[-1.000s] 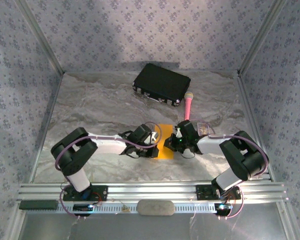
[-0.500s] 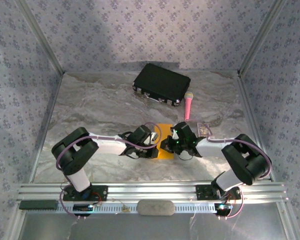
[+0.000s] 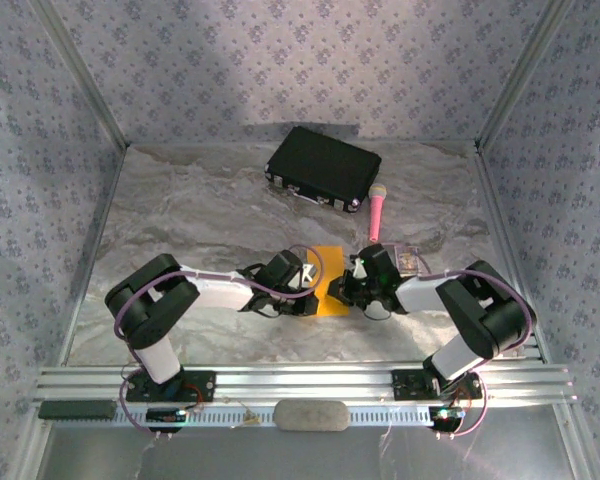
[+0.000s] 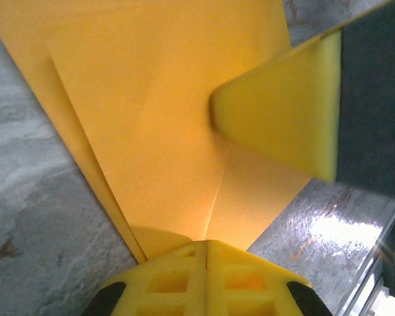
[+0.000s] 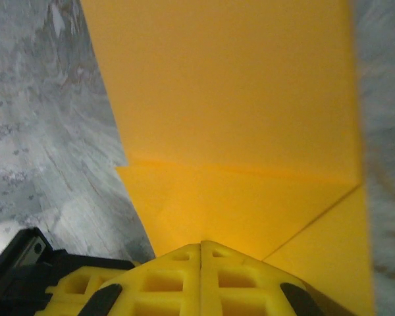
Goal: Fold a paper plane with a square sheet of paper (pick it up from the middle)
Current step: Fold the triangle a second time at the center of the table.
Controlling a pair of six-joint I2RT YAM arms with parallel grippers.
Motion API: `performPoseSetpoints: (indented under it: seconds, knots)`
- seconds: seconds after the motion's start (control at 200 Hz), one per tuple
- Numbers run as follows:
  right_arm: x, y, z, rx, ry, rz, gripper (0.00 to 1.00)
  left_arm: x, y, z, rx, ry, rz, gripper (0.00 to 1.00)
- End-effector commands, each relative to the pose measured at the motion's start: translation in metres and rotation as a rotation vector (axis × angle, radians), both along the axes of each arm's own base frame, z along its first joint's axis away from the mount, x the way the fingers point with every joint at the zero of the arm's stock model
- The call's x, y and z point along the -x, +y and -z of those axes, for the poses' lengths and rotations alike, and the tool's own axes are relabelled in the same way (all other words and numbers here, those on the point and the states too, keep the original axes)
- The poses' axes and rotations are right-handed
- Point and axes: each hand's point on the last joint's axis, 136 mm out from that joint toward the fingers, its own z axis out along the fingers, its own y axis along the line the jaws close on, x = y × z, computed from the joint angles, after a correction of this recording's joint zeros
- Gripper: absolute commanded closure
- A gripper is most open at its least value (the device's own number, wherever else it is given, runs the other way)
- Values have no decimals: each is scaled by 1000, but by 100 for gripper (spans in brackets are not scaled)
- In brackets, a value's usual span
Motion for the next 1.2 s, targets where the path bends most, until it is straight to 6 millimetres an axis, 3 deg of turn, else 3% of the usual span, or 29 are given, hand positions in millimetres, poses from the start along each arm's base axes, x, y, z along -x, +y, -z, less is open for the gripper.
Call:
performPoseSetpoints:
  seconds: [0.0,0.335,0.555,0.78,0.914,1.049,1.194]
  knots:
    - [-3,-19,8,45,10,44,98,18,24,34,-118,78,-4,100]
    - [-29,-51,1,45,0,126,98,20,25,34,-116,83,2,100]
    - [-34,-53,-14,38,-27,130,98,20,23,32,-106,80,-3,100]
    - [-13,-55,-25,71,-37,129,92,15,13,12,-85,38,4,98]
    - [10,-61,-26,182,-29,92,84,1,7,-20,-58,-50,3,87]
    - [23,-61,-31,168,-38,86,83,-19,-2,-44,-36,-115,32,81]
    - [35,-59,-29,146,-10,77,82,-35,-13,-45,-35,-101,71,81]
